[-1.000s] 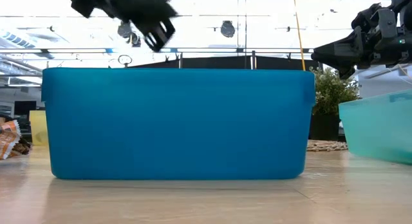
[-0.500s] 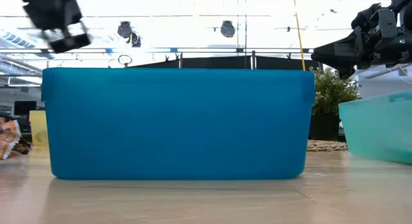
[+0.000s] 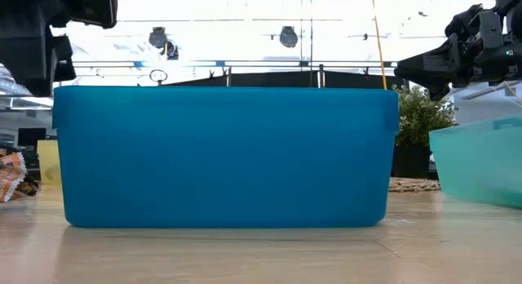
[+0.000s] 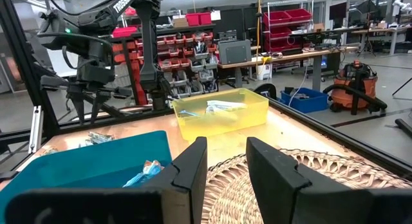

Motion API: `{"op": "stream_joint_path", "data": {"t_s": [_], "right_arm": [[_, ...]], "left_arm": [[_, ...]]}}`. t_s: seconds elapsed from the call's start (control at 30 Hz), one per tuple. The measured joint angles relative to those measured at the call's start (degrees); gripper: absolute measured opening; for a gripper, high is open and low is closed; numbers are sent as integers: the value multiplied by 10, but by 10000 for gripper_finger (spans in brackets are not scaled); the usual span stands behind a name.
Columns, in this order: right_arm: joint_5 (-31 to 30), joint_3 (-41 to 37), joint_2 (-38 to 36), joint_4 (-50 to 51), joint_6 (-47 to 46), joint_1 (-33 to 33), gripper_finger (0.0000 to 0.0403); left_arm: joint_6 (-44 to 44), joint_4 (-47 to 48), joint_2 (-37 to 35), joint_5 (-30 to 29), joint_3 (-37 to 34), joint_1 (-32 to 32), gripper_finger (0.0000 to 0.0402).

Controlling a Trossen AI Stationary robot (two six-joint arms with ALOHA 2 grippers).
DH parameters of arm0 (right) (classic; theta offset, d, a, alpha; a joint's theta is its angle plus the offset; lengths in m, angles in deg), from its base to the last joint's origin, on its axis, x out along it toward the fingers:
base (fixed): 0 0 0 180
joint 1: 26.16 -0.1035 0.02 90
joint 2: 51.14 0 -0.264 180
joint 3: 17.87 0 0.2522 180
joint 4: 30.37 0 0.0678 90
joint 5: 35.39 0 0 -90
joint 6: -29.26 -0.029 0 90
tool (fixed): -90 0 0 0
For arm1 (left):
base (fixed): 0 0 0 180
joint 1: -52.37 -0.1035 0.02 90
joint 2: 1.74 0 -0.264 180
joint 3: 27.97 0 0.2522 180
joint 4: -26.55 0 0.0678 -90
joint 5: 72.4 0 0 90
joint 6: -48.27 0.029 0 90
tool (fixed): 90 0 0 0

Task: Pick and place Granola Bars by type
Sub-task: Put the yellow granola bar into the blue bin

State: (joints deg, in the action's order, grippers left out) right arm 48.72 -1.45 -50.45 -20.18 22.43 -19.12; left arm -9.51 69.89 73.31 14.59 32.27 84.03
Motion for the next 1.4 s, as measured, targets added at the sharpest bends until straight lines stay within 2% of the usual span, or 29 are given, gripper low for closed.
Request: {"op": "stream_joint_path", "data": {"t_s": [0.3,0.67,0.83,1.1,1.4], "right_arm": [[0,0,0,0,0,0,100],[0,0,0,0,0,0,100],[0,0,0,0,0,0,100],[0,0,0,0,0,0,100],[0,0,0,0,0,0,100]], "left_arm": [[-97,89,0,29,0,16,88],[-194,130,0,12,0,54,88],[-242,174,20,24,0,62,88],[-255,151,92,103,-1,65,88],[-254,129,120,107,-1,65,88]]}}
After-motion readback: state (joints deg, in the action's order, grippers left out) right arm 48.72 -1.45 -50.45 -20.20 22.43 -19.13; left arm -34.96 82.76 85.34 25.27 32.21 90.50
